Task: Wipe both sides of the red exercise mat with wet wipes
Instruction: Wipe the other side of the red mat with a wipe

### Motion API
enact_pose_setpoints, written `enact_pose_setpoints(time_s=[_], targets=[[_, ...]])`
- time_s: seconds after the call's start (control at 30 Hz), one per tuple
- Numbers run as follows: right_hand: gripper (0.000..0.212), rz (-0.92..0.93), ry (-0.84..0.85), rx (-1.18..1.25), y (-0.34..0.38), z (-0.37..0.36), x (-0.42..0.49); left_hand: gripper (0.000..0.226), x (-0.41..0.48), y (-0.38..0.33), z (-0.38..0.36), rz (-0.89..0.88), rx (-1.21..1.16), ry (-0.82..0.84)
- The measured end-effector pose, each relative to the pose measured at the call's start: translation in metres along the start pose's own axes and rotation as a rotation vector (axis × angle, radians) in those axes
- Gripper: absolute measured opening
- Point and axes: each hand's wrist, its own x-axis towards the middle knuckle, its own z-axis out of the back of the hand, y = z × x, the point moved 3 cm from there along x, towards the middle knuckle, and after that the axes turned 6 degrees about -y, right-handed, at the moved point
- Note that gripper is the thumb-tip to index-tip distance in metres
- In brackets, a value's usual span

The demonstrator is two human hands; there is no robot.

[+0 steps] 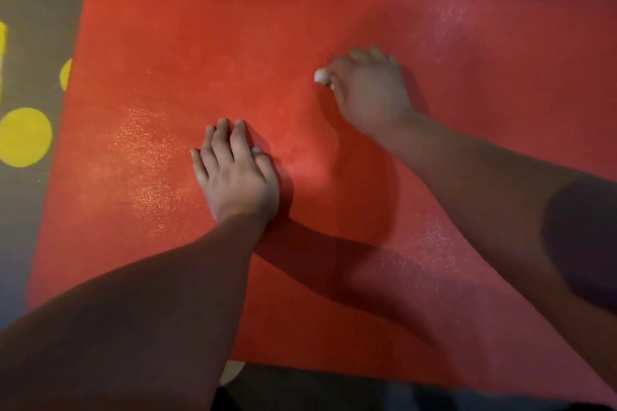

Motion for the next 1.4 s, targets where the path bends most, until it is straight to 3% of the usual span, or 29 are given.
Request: enact_pose_setpoints(time_s=[0.1,0.23,0.3,0.37,0.43,0.5,0.53,0.67,0.73,0.8,0.97,1.03,1.17,1.23,1.3,1.4], targets=[[0.021,-0.086,0.021,0.05,0.014,-0.008,0.009,0.052,0.0,0.0,0.001,0.015,-0.011,0.002],[0.02,0.373,0.163,0.25,0.055,-0.009,-0.044,0.052,-0.001,0.0,0.0,0.028,-0.02,0.018],[0.024,0.485,0.203,0.222,0.052,-0.007,-0.048,0.053,-0.001,0.001,0.0,0.036,-0.014,0.025],[0.03,0.382,0.134,0.152,0.038,-0.011,-0.025,0.053,0.0,0.001,0.001,0.034,-0.009,0.03],[0.035,0.135,0.031,0.069,0.019,-0.014,0.008,0.053,0.001,0.0,0.001,0.031,-0.004,0.032],[0.029,-0.069,-0.012,0.042,0.013,-0.018,0.024,0.053,0.002,-0.001,0.002,0.036,-0.004,0.034],[0.025,-0.085,-0.017,0.077,0.019,-0.02,0.024,0.053,0.002,0.0,0.002,0.039,-0.003,0.032],[0.026,0.33,0.13,0.293,0.054,-0.018,-0.024,0.053,0.001,0.0,0.002,0.037,0.002,0.026],[0.028,0.473,0.191,0.29,0.054,-0.01,-0.04,0.053,0.0,0.0,0.001,0.034,0.011,0.027],[0.03,0.406,0.152,0.245,0.042,-0.013,-0.024,0.053,0.0,-0.001,0.001,0.031,0.008,0.029],[0.029,-0.072,-0.004,0.182,0.029,-0.027,0.041,0.052,0.002,0.0,0.002,0.025,-0.002,0.024],[0.029,-0.027,0.043,0.272,0.045,-0.028,0.029,0.053,0.002,0.0,0.003,0.023,-0.001,0.03],[0.031,0.367,0.208,0.343,0.064,-0.012,-0.037,0.054,0.0,0.0,0.003,0.027,-0.018,0.041],[0.029,0.475,0.229,0.297,0.054,-0.006,-0.045,0.054,-0.001,0.001,0.002,0.027,-0.017,0.035],[0.028,0.363,0.152,0.237,0.036,-0.011,-0.024,0.053,-0.001,0.001,0.001,0.02,-0.016,0.028],[0.026,0.022,0.035,0.151,0.02,-0.018,0.015,0.052,-0.001,0.002,0.0,0.006,-0.007,0.021]])
